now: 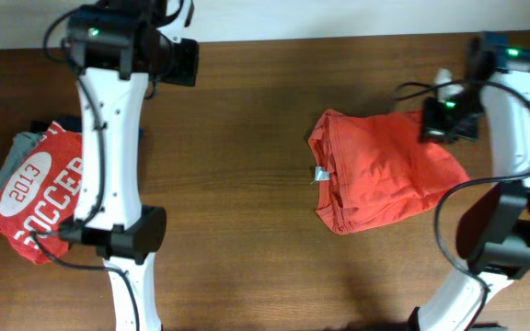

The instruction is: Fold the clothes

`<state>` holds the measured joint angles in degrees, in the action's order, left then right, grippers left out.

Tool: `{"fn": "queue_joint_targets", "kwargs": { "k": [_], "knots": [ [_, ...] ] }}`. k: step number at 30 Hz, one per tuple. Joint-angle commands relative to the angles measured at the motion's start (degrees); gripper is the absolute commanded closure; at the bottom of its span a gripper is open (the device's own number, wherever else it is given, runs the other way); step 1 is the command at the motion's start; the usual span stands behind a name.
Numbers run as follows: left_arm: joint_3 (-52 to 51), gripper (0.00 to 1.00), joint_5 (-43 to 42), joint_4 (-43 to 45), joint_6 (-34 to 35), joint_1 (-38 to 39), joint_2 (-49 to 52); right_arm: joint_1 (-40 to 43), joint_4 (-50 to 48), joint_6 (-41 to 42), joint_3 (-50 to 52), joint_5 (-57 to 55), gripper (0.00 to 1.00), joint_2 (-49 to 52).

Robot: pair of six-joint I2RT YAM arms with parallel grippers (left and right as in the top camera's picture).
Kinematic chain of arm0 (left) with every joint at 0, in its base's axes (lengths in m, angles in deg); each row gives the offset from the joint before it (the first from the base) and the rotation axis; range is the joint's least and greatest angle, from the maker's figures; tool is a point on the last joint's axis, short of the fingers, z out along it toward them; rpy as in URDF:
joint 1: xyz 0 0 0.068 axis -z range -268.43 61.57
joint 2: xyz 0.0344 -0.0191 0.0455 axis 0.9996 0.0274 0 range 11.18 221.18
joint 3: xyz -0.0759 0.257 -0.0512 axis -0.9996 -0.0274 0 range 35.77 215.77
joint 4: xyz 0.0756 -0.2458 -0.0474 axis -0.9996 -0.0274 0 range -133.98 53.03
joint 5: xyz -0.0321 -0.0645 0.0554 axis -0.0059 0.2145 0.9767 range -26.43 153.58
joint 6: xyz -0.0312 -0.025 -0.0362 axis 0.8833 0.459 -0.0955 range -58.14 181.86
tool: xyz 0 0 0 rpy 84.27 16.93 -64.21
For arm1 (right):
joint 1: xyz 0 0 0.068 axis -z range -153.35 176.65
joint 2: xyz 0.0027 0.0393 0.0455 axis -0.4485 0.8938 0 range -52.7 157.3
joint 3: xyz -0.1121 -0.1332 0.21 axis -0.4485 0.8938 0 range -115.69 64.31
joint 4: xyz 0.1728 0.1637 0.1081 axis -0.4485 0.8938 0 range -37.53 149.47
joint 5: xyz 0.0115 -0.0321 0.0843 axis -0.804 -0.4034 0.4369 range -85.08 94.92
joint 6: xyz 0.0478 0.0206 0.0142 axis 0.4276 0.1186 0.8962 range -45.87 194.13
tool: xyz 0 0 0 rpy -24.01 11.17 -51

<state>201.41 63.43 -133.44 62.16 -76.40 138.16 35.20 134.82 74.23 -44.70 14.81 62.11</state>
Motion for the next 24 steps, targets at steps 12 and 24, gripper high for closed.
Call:
{"fn": "queue_joint_targets", "kwargs": {
  "k": [12, 24],
  "knots": [
    [0.2, 0.51, 1.5, -0.2, 0.1, -0.2, -1.0, -23.9, -4.4, 12.5, 3.1, -11.3, 0.96, 6.6],
    [0.2, 0.5, 1.5, -0.2, 0.1, -0.2, -1.0, -26.3, -8.5, 12.4, 7.8, -10.4, 0.72, 8.8]
  ]
}}
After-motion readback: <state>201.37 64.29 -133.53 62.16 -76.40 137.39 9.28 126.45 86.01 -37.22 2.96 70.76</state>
